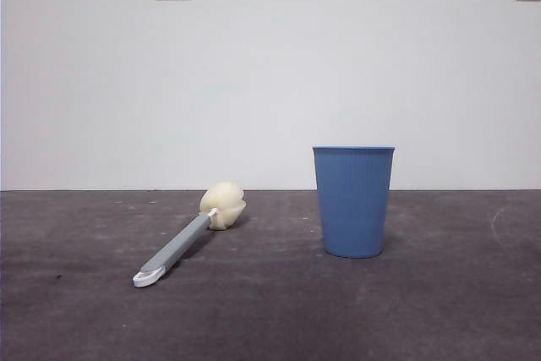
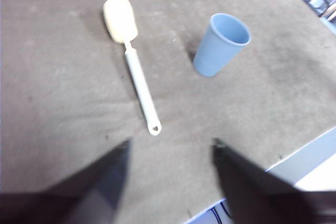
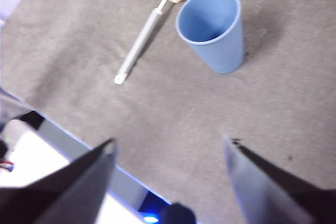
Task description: Pick up the cup brush,pick up the cup,insert the brush into the cup,clean the cup,put the cup brush back,put the cup back to the fixed position on the table
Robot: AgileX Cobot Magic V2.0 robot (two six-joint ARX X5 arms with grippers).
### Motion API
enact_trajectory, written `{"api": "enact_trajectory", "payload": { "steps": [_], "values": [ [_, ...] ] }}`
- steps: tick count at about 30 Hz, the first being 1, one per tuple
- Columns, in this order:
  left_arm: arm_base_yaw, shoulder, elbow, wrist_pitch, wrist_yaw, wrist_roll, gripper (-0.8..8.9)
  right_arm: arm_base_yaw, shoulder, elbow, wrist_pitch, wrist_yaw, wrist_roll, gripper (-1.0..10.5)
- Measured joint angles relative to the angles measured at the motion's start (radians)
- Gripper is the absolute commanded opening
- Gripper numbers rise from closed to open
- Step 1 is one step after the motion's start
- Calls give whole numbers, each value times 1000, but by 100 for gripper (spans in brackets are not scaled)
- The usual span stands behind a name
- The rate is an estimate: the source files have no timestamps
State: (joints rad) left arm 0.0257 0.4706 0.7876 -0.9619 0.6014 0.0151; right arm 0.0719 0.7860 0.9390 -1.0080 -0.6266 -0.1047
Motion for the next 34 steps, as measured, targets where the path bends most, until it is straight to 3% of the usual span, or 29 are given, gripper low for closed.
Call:
{"api": "enact_trajectory", "payload": {
  "steps": [11, 18, 21, 28, 34],
  "values": [
    [-64, 120, 84, 70, -6, -12, 575, 0, 0, 0, -2, -25, 29, 596],
    [-178, 267, 97, 89, -87, -16, 574, 0, 1, 0, 3, -25, 30, 596],
    [-256, 343, 97, 147, -144, -32, 574, 0, 3, 0, 11, -25, 30, 596],
    [-490, 545, 97, 301, -389, -123, 574, 0, 11, 0, 11, -25, 40, 595],
    [-613, 747, 97, 416, -537, -200, 566, 0, 11, 0, 11, -25, 41, 595]
  ]
}}
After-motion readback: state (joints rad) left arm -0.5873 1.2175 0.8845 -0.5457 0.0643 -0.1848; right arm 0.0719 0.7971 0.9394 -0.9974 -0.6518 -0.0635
